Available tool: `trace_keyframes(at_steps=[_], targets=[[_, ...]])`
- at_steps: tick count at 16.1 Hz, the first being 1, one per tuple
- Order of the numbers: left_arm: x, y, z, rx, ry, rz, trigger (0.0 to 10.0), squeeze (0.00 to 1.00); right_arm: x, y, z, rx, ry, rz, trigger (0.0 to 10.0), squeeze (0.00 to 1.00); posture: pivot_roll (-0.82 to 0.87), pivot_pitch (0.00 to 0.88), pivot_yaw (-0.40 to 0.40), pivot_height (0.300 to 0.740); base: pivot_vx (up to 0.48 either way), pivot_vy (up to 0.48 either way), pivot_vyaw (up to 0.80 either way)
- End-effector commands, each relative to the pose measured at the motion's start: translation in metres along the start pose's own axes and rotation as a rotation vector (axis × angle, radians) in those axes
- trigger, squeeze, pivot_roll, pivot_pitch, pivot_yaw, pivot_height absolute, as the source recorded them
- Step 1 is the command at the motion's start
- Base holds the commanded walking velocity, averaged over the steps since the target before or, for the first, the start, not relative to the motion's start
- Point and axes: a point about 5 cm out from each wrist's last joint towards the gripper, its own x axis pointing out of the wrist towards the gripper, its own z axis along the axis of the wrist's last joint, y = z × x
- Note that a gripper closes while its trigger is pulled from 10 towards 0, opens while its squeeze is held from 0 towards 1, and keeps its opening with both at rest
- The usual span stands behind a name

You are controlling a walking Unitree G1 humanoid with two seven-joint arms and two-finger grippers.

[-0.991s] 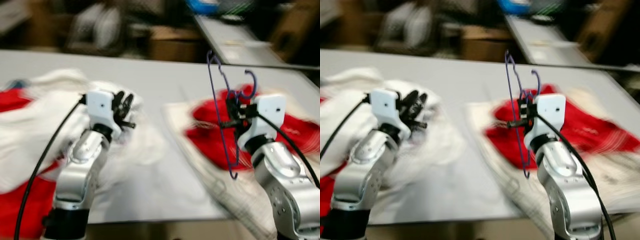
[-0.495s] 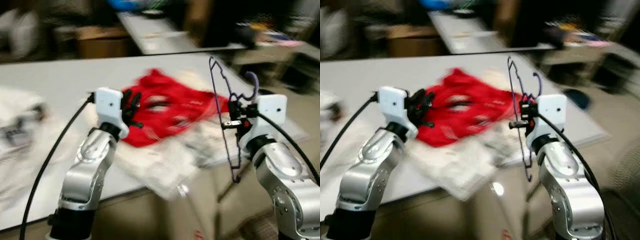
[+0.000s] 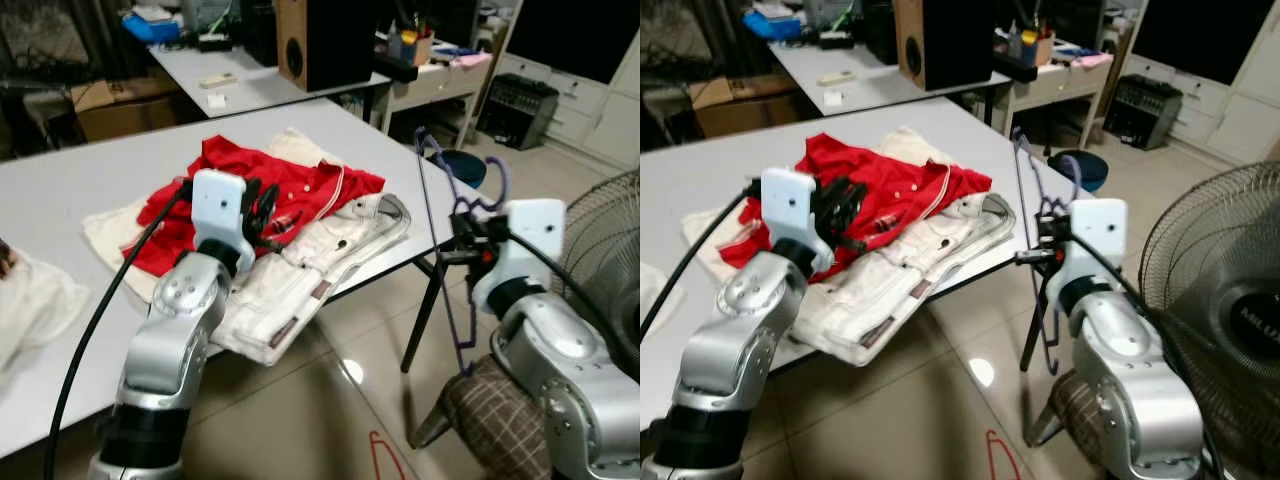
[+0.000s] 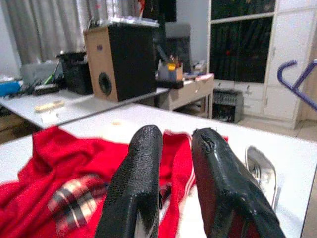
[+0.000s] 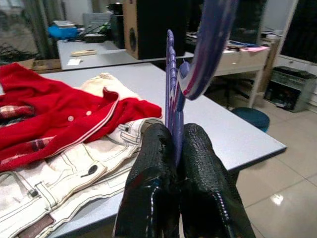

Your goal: Hang hanger

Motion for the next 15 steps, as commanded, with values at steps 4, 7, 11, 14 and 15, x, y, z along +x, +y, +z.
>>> trace_keyframes(at_steps=[4, 7, 11, 14, 15], targets=[[0.0, 0.004, -0.005, 0.013, 0.022, -0.026, 10.0, 0.0, 0.001, 0.008, 0.004, -0.194, -0.002, 0.076, 10.0, 0.0, 0.0, 0.0, -0.034, 0.74, 0.0, 0.0, 0.0], [0.014, 0.0, 0.02, -0.131, -0.095, -0.107, 10.0, 0.0, 0.005, 0.012, 0.006, -0.399, -0.061, 0.138, 10.0, 0.0, 0.01, 0.0, -0.036, 0.74, 0.0, 0.0, 0.0], [0.028, -0.012, 0.033, -0.252, -0.151, -0.194, 10.0, 0.0, 0.001, 0.027, 0.011, -0.363, -0.13, 0.249, 10.0, 0.0, 0.0, 0.0, -0.017, 0.74, 0.0, 0.0, 0.0], [0.029, -0.009, 0.017, -0.115, -0.075, -0.137, 10.0, 0.0, 0.001, 0.007, 0.005, -0.309, -0.114, 0.094, 10.0, 0.0, -0.01, 0.0, -0.004, 0.74, 0.0, 0.0, 0.0], [0.027, -0.009, 0.01, -0.059, -0.046, -0.139, 10.0, 0.0, 0.0, -0.004, 0.0, -0.215, -0.094, 0.022, 10.0, 0.0, 0.0, 0.0, -0.002, 0.74, 0.0, 0.0, 0.0]])
